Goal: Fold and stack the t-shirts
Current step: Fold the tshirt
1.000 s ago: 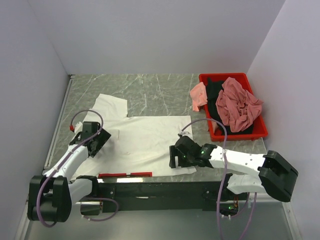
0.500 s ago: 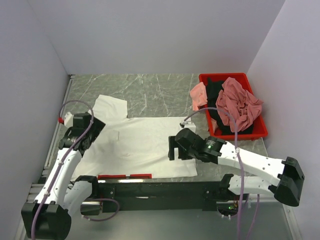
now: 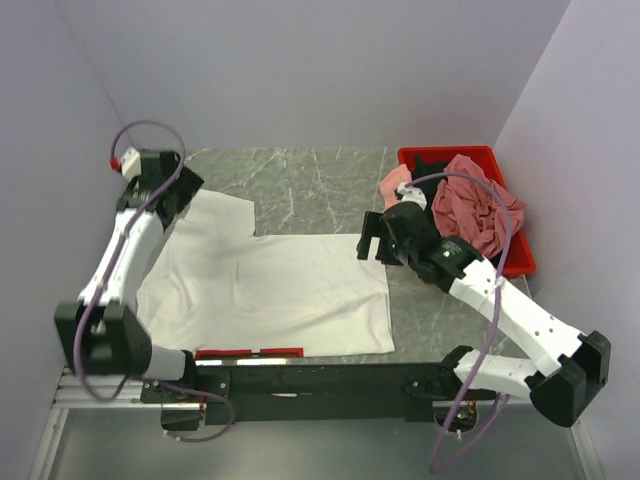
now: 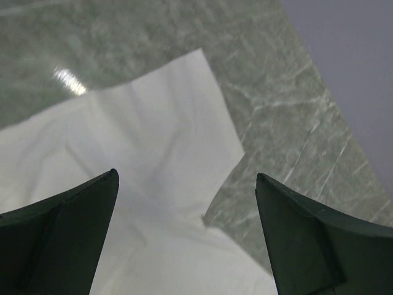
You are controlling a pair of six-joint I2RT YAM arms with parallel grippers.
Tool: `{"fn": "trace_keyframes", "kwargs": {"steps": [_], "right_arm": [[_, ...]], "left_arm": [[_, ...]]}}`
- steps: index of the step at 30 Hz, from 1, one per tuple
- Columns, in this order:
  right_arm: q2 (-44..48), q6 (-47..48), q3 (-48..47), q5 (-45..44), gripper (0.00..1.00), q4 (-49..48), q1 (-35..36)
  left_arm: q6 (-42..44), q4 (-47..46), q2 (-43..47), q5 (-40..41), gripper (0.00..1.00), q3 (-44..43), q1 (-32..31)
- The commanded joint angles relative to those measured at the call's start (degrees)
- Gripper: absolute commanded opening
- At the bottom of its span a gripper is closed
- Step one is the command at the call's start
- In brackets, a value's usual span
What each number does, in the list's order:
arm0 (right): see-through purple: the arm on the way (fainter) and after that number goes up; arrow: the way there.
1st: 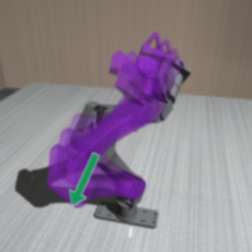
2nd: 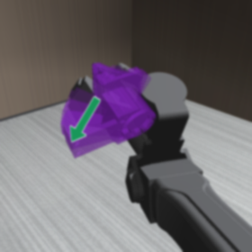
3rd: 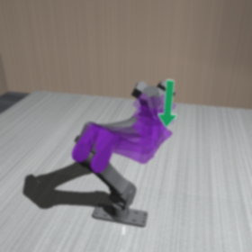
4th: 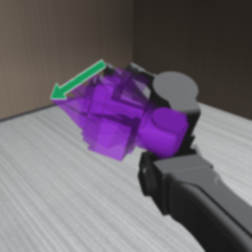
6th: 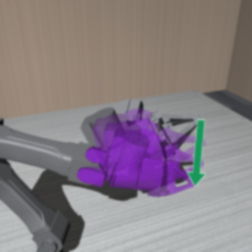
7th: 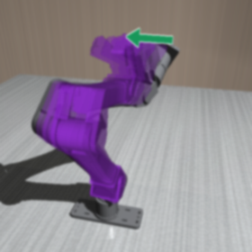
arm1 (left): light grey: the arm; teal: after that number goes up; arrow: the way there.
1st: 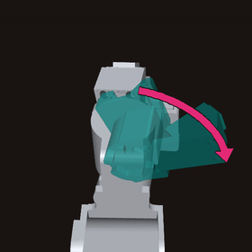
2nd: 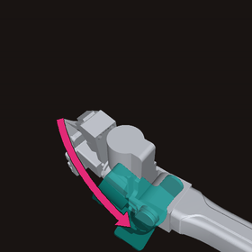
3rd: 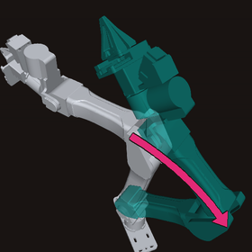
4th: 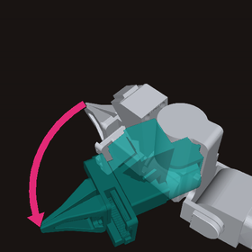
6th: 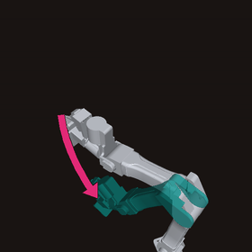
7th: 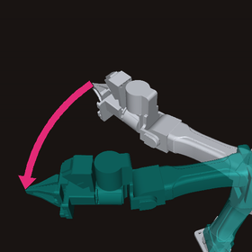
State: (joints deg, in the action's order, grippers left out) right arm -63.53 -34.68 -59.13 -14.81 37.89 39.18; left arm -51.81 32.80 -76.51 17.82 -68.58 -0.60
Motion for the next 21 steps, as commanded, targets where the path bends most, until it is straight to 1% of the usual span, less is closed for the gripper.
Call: {"fn": "trace_keyframes", "kwargs": {"steps": [1,2,4,5,7,8,10,11,12,14,16,17,18,20,21], "right_arm": [[-3.7,5.8,-3.3,3.6,1.00,-3.5,-3.2],[-5.7,6.6,-3.4,4.3,1.00,-3.8,-4.8],[-8.6,7.4,-3.6,6.6,1.00,-4.8,-6.0],[-9.4,7.5,-3.6,7.2,1.00,-4.8,-7.3],[-10.8,7.9,-3.4,8.2,1.00,-5.4,-8.3],[-12.0,7.8,-3.4,8.4,1.00,-5.3,-8.7],[-13.6,8.3,-3.1,9.2,1.00,-5.4,-10.1],[-14.1,8.4,-2.9,9.4,1.00,-5.5,-10.4],[-14.6,8.6,-2.8,9.7,1.00,-5.9,-11.1],[-15.8,8.9,-2.6,10.7,1.00,-5.8,-11.8],[-16.9,9.4,-2.7,11.3,1.00,-5.9,-12.2],[-17.3,9.5,-2.6,11.6,1.00,-6.0,-12.4],[-17.5,9.5,-2.6,11.6,1.00,-6.1,-12.5],[-18.2,9.9,-2.4,12.1,1.00,-6.1,-12.7],[-18.5,10.1,-2.2,12.4,1.00,-6.2,-12.8]], "left_arm": [[5.1,-2.0,-11.0,-0.7,1.00,-11.6,2.7],[6.3,-1.6,-17.6,-1.0,0.99,-17.9,2.9],[7.2,1.2,-24.6,-1.3,0.99,-25.0,3.7],[8.3,3.0,-31.9,-1.3,0.98,-32.9,3.8],[9.7,8.0,-39.0,-1.8,0.95,-41.3,3.9],[10.9,8.8,-45.2,-1.8,0.95,-48.4,3.9],[13.2,9.0,-50.2,-2.9,0.94,-53.7,3.9],[13.9,10.2,-54.5,-3.1,0.94,-58.8,3.9],[14.4,11.5,-56.4,-4.1,0.93,-61.4,3.9],[15.0,11.1,-58.7,-4.6,0.91,-63.1,3.9],[15.1,8.9,-58.1,-5.4,0.91,-60.4,3.9],[14.6,6.3,-57.1,-5.9,0.91,-57.1,3.9],[14.7,5.2,-56.7,-6.6,0.90,-55.5,3.9],[14.5,4.7,-57.0,-6.9,0.86,-54.0,3.8],[14.3,6.5,-57.6,-6.3,0.84,-54.6,3.5]]}}
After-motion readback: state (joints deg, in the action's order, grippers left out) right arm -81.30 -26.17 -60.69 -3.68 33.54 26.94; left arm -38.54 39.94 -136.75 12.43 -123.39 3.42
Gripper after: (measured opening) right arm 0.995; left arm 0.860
